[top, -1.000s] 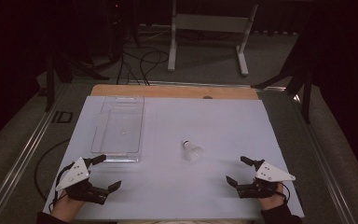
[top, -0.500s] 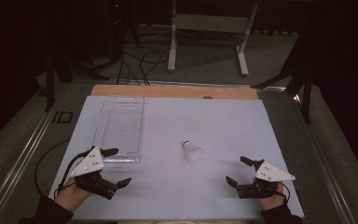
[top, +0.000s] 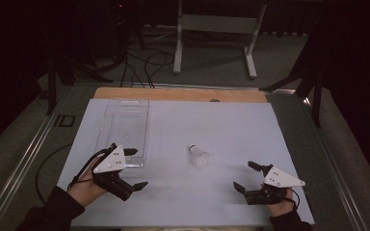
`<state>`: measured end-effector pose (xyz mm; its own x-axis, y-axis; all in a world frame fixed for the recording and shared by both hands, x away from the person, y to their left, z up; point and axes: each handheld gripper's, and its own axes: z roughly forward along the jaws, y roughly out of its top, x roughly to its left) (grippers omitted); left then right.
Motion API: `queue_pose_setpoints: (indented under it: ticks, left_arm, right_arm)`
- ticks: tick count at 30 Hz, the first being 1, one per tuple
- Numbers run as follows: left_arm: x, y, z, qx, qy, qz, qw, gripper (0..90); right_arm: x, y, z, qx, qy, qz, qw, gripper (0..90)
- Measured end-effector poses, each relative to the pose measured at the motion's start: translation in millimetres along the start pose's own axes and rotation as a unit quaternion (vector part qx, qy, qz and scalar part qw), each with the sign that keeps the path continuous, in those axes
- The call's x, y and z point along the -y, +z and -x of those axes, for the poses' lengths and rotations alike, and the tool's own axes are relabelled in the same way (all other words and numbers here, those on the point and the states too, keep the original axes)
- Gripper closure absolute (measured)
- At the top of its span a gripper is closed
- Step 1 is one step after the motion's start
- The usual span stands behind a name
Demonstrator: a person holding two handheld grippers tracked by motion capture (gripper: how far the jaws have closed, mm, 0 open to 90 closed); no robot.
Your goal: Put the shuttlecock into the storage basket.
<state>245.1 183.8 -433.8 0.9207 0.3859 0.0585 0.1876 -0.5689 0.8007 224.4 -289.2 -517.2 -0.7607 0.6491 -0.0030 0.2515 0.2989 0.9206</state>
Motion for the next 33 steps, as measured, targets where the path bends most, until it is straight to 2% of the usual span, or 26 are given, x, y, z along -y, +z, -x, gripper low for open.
queue_pose_setpoints:
  ticks: [2,4,5,8,10,12,13,18,23,30,31,33]
  left_arm:
    - [-3.3,3.2,-0.9,0.005,0.003,-0.007,1.0,0.0]
    - [-8.5,7.3,-1.5,0.009,0.019,-0.02,0.9996,0.0]
    - [-8.5,7.3,-1.5,0.009,0.019,-0.02,0.9996,0.0]
    - [-13.5,10.9,-1.8,0.012,0.036,-0.033,0.9987,0.0]
    - [-16.2,13.6,-3.0,0.027,0.045,-0.04,0.9978,0.0]
    - [-20.5,18.4,-2.8,0.043,0.062,-0.055,0.9956,0.0]
    - [-20.5,18.4,-2.8,0.043,0.062,-0.055,0.9956,0.0]
    - [-28.9,27.1,-1.3,0.056,0.09,-0.077,0.9914,0.0]
    - [-36.7,33.5,-1.3,0.067,0.102,-0.087,0.9887,0.0]
    - [-45.6,44.3,1.4,0.079,0.133,-0.114,0.9814,0.0]
    - [-46.4,46.4,2.6,0.08,0.132,-0.117,0.9811,0.0]
    - [-48.3,50.3,4.9,0.084,0.142,-0.128,0.9779,0.0]
  right_arm:
    - [0.1,0.0,0.1,0.0,0.001,-0.001,1.0,9.6]
    - [0.1,0.0,0.2,0.0,0.0,0.0,1.0,9.6]
    - [0.1,0.0,0.1,0.0,0.0,0.0,1.0,9.6]
    - [0.2,0.2,0.0,-0.002,-0.001,0.0,1.0,9.6]
    - [0.1,0.3,0.0,-0.002,-0.001,0.0,1.0,9.6]
    - [0.1,0.3,-0.1,-0.003,-0.001,0.0,1.0,9.6]
    - [0.1,0.3,-0.1,-0.003,-0.001,0.0,1.0,9.6]
    - [0.1,0.3,-0.1,-0.003,-0.002,0.001,1.0,9.6]
    - [0.1,0.3,-0.3,-0.003,-0.001,0.001,1.0,9.6]
    - [0.1,0.4,-0.3,-0.004,-0.001,0.001,1.0,9.6]
    - [0.1,0.3,-0.3,-0.004,-0.001,0.001,1.0,9.6]
    - [0.0,0.3,-0.4,-0.004,-0.001,0.002,1.0,9.6]
